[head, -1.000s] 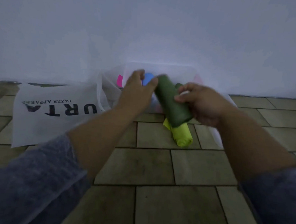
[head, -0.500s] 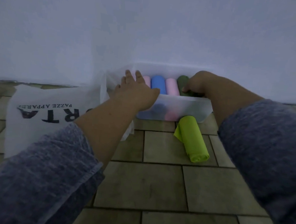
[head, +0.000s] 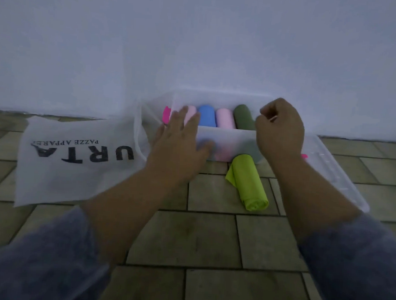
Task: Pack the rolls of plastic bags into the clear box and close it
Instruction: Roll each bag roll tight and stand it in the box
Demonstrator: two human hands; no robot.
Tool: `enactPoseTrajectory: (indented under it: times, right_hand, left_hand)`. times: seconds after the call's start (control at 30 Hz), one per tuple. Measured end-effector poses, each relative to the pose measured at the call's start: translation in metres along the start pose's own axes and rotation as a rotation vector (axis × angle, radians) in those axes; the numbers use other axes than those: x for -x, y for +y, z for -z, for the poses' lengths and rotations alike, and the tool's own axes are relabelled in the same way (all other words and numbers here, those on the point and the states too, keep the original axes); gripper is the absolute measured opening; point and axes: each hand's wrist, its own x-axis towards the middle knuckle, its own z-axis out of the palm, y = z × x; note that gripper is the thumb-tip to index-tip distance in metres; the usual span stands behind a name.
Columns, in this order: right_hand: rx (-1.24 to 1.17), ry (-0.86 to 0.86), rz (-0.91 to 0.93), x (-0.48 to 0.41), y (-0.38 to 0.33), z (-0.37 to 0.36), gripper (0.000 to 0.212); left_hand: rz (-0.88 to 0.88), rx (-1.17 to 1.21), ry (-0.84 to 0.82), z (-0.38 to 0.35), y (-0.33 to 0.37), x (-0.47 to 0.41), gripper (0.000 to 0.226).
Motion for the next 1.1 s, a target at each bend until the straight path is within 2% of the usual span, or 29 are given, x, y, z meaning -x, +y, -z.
enactPoseTrajectory:
  times: [0.07,0.13,0.2,0.23,0.3,0.4,0.47,0.53,0.63,0.67,0.73,0.83,0.87,0.97,1.07,1.1]
  right_hand:
    - [0.035,0.026,0.004,0.036,0.010,0.009,0.009]
    - [0.180,-0.154,-0.089,0.064,0.026,0.008,0.025]
    - [0.334,-0.415,-0.193,0.084,0.038,0.003,0.052]
    - [0.345,-0.475,-0.217,0.089,0.041,0.001,0.059]
    - [0.296,-0.468,-0.228,0.092,0.042,-0.003,0.054]
    - [0.255,-0.456,-0.238,0.094,0.033,-0.002,0.049]
    - [0.262,-0.456,-0.174,0.104,0.021,-0.001,0.039]
    - [0.294,-0.460,-0.005,0.121,0.008,-0.001,0.029]
    - [0.188,-0.452,0.056,0.146,-0.010,0.000,0.042]
    - [0.153,-0.446,0.051,0.152,-0.014,0.001,0.046]
    - [0.102,-0.461,0.063,0.160,-0.018,0.005,0.049]
    - [-0.065,-0.524,0.073,0.161,-0.018,0.012,0.047]
    - [-0.139,-0.552,0.009,0.158,-0.017,0.015,0.044]
    - [-0.470,-0.704,-0.361,0.142,-0.019,0.027,0.032]
    - [-0.614,-0.766,-0.475,0.124,-0.019,0.036,0.029]
    - [-0.643,-0.755,-0.475,0.116,-0.020,0.040,0.028]
  left_hand:
    - [-0.148,0.087,-0.028,-0.002,0.010,0.040,0.063]
    - [-0.217,0.063,-0.212,-0.011,0.015,0.072,0.055]
    - [-0.132,0.007,-0.463,-0.020,0.015,0.095,0.057]
    - [-0.105,-0.040,-0.552,-0.025,0.013,0.101,0.060]
    - [-0.086,-0.088,-0.614,-0.029,0.014,0.104,0.063]
    - [0.008,0.059,-0.563,-0.029,0.026,0.095,0.056]
    - [0.176,0.306,-0.464,-0.027,0.038,0.086,0.055]
    - [0.390,0.663,-0.391,-0.026,0.051,0.078,0.055]
    - [0.841,1.241,-0.297,-0.025,0.060,0.064,0.045]
    - [0.952,1.344,-0.263,-0.023,0.057,0.060,0.041]
    - [1.069,1.462,-0.181,-0.019,0.045,0.053,0.041]
    - [1.101,1.578,-0.128,-0.020,0.027,0.050,0.044]
    - [1.096,1.621,-0.141,-0.021,0.026,0.051,0.044]
    - [1.055,1.685,-0.174,-0.023,0.035,0.051,0.041]
    - [0.934,1.594,-0.107,-0.018,0.046,0.042,0.039]
    - [0.839,1.464,-0.062,-0.015,0.047,0.037,0.035]
